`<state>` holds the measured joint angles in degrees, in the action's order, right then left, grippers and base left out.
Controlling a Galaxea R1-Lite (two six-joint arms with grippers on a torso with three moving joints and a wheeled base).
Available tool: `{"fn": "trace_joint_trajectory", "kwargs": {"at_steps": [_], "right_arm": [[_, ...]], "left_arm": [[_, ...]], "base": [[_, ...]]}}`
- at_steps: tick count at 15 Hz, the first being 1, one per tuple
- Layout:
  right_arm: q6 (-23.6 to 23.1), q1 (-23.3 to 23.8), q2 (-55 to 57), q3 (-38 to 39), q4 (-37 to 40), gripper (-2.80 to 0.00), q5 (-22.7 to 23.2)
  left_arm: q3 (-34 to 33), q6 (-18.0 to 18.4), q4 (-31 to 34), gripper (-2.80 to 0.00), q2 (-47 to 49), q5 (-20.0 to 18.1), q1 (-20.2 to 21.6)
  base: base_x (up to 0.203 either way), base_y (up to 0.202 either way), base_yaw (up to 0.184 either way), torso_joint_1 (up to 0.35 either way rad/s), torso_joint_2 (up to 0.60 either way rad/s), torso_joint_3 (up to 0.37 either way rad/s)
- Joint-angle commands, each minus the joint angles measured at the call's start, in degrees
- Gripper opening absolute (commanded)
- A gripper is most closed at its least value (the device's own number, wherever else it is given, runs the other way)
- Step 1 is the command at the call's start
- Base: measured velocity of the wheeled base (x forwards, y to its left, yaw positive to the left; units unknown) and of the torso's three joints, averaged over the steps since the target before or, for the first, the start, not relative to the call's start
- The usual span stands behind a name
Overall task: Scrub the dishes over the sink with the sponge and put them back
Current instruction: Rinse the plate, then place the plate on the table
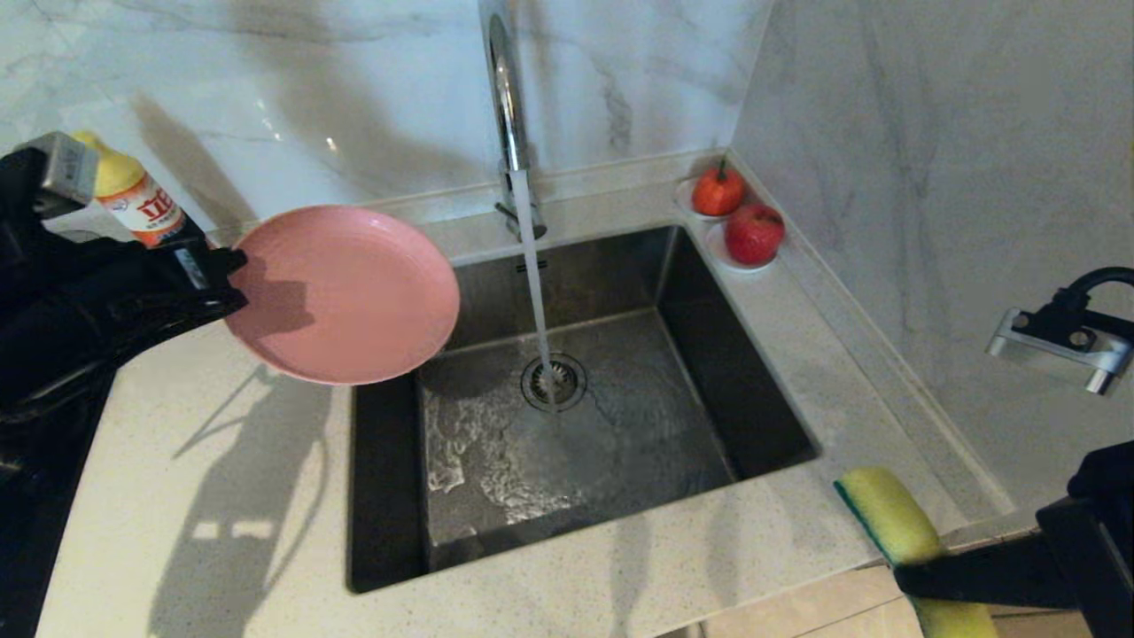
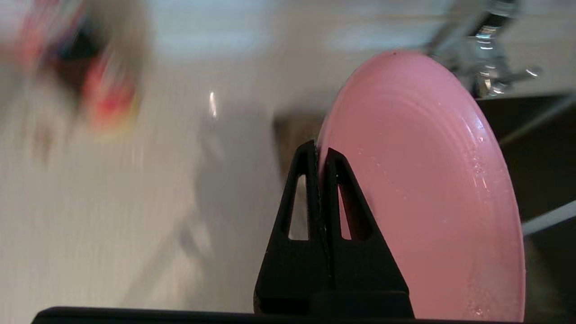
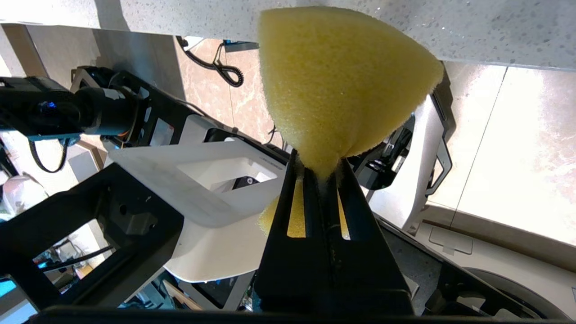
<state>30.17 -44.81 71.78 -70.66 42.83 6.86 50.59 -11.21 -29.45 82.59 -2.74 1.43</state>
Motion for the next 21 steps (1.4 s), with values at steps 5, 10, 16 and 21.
{"fn": "trace_joint_trajectory", "kwargs": {"at_steps": [5,10,16,21], "right_arm": [[-0.1,2.6,0.0,4.4,-4.1,-2.8,0.2],[-0.3,2.7,1.4,6.6,-7.1,-2.8,0.2],[-0.4,2.7,3.8,6.0,-8.0,-2.8,0.2],[-0.5,2.7,4.3,5.9,-8.3,-2.8,0.5]], "left_arm": [[5.0,-1.9,25.1,-2.8,-6.2,-0.1,17.3],[1.2,1.8,24.6,-2.8,-4.9,-0.9,26.1],[-0.2,1.4,19.2,-2.8,3.6,-16.2,33.2],[0.1,2.5,15.8,-2.8,10.1,-22.2,35.7]], "base": [[0.0,0.0,0.0,0.0,0.0,0.0],[0.0,0.0,0.0,0.0,0.0,0.0],[0.0,0.0,0.0,0.0,0.0,0.0],[0.0,0.0,0.0,0.0,0.0,0.0]]}}
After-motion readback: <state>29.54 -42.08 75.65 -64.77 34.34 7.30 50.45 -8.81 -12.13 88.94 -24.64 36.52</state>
